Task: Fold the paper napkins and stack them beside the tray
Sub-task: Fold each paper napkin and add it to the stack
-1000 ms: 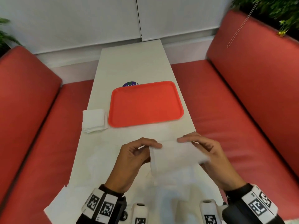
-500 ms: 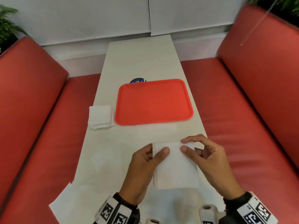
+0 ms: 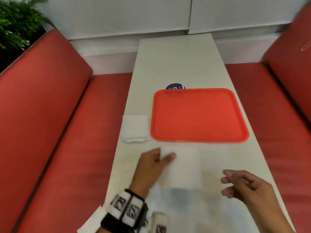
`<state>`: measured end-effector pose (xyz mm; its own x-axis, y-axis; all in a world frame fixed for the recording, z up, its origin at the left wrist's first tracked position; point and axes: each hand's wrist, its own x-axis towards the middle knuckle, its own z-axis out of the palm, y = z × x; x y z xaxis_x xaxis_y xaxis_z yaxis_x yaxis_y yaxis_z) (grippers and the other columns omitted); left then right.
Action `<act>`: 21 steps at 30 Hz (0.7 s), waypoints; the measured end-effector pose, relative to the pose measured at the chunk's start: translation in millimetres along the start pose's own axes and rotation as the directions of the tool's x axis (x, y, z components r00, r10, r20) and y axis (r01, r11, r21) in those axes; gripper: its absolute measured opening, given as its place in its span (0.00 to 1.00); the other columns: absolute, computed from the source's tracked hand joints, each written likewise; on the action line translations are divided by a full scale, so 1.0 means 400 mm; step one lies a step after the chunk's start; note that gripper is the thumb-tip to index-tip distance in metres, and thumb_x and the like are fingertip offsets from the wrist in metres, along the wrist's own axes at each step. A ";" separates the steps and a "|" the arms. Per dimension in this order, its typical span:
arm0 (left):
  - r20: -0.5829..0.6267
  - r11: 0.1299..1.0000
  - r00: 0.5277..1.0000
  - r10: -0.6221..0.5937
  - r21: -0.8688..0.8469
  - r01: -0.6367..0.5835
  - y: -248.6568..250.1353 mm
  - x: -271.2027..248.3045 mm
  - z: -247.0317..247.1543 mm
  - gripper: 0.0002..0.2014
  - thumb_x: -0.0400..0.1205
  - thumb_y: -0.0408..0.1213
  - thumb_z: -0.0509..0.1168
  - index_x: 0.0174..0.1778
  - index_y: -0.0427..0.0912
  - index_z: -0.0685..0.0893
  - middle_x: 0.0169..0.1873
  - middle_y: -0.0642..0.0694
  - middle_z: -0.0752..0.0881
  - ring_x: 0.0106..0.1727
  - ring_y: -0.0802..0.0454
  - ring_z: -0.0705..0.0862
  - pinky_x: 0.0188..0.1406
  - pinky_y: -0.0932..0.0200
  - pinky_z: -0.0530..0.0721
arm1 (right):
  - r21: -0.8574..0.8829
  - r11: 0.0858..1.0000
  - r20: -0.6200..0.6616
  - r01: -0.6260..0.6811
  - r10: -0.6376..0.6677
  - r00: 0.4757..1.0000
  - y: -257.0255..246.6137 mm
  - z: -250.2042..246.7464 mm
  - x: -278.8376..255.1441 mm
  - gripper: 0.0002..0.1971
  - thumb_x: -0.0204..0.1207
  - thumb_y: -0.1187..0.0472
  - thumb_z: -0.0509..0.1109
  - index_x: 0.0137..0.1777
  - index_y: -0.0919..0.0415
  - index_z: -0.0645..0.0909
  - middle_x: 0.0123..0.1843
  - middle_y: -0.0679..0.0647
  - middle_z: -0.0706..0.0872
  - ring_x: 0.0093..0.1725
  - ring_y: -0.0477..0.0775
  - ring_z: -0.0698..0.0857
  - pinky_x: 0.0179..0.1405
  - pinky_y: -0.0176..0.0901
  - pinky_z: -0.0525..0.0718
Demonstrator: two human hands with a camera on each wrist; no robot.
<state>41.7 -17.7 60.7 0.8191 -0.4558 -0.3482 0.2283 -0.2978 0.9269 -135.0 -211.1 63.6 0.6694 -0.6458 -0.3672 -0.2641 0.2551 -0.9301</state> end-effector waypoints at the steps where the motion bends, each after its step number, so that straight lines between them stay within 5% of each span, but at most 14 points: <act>1: -0.073 0.999 0.997 0.012 0.048 -0.008 -0.004 0.060 -0.059 0.36 0.65 0.66 0.80 0.40 0.31 0.86 0.37 0.42 0.88 0.41 0.50 0.82 0.44 0.49 0.79 | -0.059 0.998 -0.026 0.007 -0.008 1.000 0.013 -0.005 0.009 0.06 0.77 0.76 0.71 0.43 0.71 0.89 0.35 0.67 0.91 0.21 0.58 0.87 0.24 0.38 0.88; 3: -0.185 0.989 0.982 0.048 0.143 -0.021 -0.013 0.178 -0.172 0.45 0.57 0.73 0.78 0.44 0.29 0.86 0.39 0.38 0.90 0.39 0.48 0.84 0.44 0.43 0.85 | -0.201 0.979 -0.076 0.015 -0.031 0.997 0.049 -0.027 0.016 0.08 0.77 0.76 0.72 0.42 0.66 0.90 0.34 0.64 0.92 0.22 0.58 0.89 0.24 0.38 0.88; 6: -0.257 0.952 0.962 0.094 0.307 -0.011 -0.002 0.310 -0.279 0.31 0.66 0.64 0.76 0.48 0.38 0.92 0.44 0.39 0.94 0.46 0.38 0.92 0.50 0.36 0.90 | -0.476 0.877 -0.090 -0.061 0.021 0.996 0.115 -0.049 -0.015 0.15 0.73 0.69 0.79 0.40 0.44 0.90 0.35 0.47 0.93 0.27 0.51 0.91 0.35 0.40 0.88; 9: -0.265 0.888 0.954 0.142 0.460 -0.004 -0.023 0.404 -0.321 0.18 0.79 0.49 0.75 0.54 0.37 0.92 0.45 0.43 0.92 0.47 0.41 0.89 0.49 0.49 0.88 | -0.591 0.785 -0.084 -0.184 0.167 0.982 0.182 -0.065 -0.058 0.20 0.59 0.59 0.89 0.37 0.32 0.86 0.36 0.45 0.89 0.30 0.44 0.88 0.26 0.28 0.82; 10: -0.270 0.864 0.952 0.147 0.503 0.009 -0.034 0.425 -0.325 0.17 0.81 0.48 0.74 0.53 0.36 0.92 0.42 0.44 0.90 0.45 0.42 0.87 0.46 0.53 0.84 | -0.663 0.727 -0.107 -0.179 0.145 0.984 0.209 -0.071 -0.067 0.15 0.54 0.43 0.89 0.35 0.33 0.85 0.36 0.46 0.87 0.29 0.48 0.87 0.25 0.30 0.81; 11: -0.286 0.848 0.947 0.143 0.529 0.032 -0.047 0.442 -0.327 0.17 0.81 0.48 0.74 0.53 0.36 0.91 0.42 0.45 0.89 0.45 0.42 0.85 0.46 0.54 0.82 | -0.730 0.660 -0.138 -0.181 0.116 0.984 0.236 -0.092 -0.075 0.20 0.52 0.25 0.79 0.37 0.34 0.85 0.39 0.51 0.85 0.27 0.47 0.85 0.27 0.38 0.84; 12: -0.309 0.834 0.939 0.148 0.550 0.050 -0.062 0.457 -0.327 0.20 0.80 0.51 0.73 0.55 0.36 0.91 0.45 0.44 0.89 0.48 0.41 0.85 0.51 0.51 0.83 | -0.792 0.593 -0.147 -0.145 0.046 0.988 0.272 -0.106 -0.080 0.36 0.52 0.14 0.65 0.41 0.44 0.89 0.40 0.56 0.84 0.29 0.53 0.86 0.30 0.47 0.86; 13: -0.328 0.806 0.932 0.153 0.588 0.074 -0.075 0.468 -0.325 0.22 0.80 0.53 0.72 0.57 0.37 0.90 0.50 0.41 0.88 0.54 0.38 0.84 0.57 0.45 0.83 | -0.811 0.570 -0.158 -0.134 0.006 0.987 0.304 -0.107 -0.086 0.48 0.52 0.11 0.57 0.43 0.54 0.90 0.41 0.59 0.83 0.30 0.61 0.87 0.34 0.55 0.88; 15: -0.344 0.718 0.919 0.192 0.687 0.107 -0.091 0.475 -0.314 0.21 0.81 0.52 0.72 0.62 0.38 0.86 0.58 0.38 0.85 0.62 0.36 0.81 0.65 0.40 0.78 | -0.836 0.529 -0.204 -0.149 -0.047 0.978 0.315 -0.106 -0.091 0.54 0.53 0.10 0.53 0.46 0.61 0.91 0.41 0.62 0.83 0.31 0.65 0.89 0.35 0.62 0.89; 21: -0.394 0.723 0.836 0.382 0.691 -0.005 -0.082 0.427 -0.290 0.21 0.78 0.45 0.76 0.60 0.44 0.74 0.56 0.41 0.84 0.59 0.37 0.83 0.60 0.41 0.74 | -0.883 0.450 -0.222 -0.131 -0.155 0.963 0.353 -0.113 -0.088 0.53 0.56 0.12 0.57 0.59 0.58 0.89 0.43 0.54 0.80 0.31 0.55 0.83 0.44 0.61 0.86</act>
<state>235.2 11.6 -12.9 0.9793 -0.1644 0.1180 -0.2024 -0.7927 0.5751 -227.2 -184.8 -54.6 0.5315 -0.8207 -0.2098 -0.8199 -0.4361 -0.3709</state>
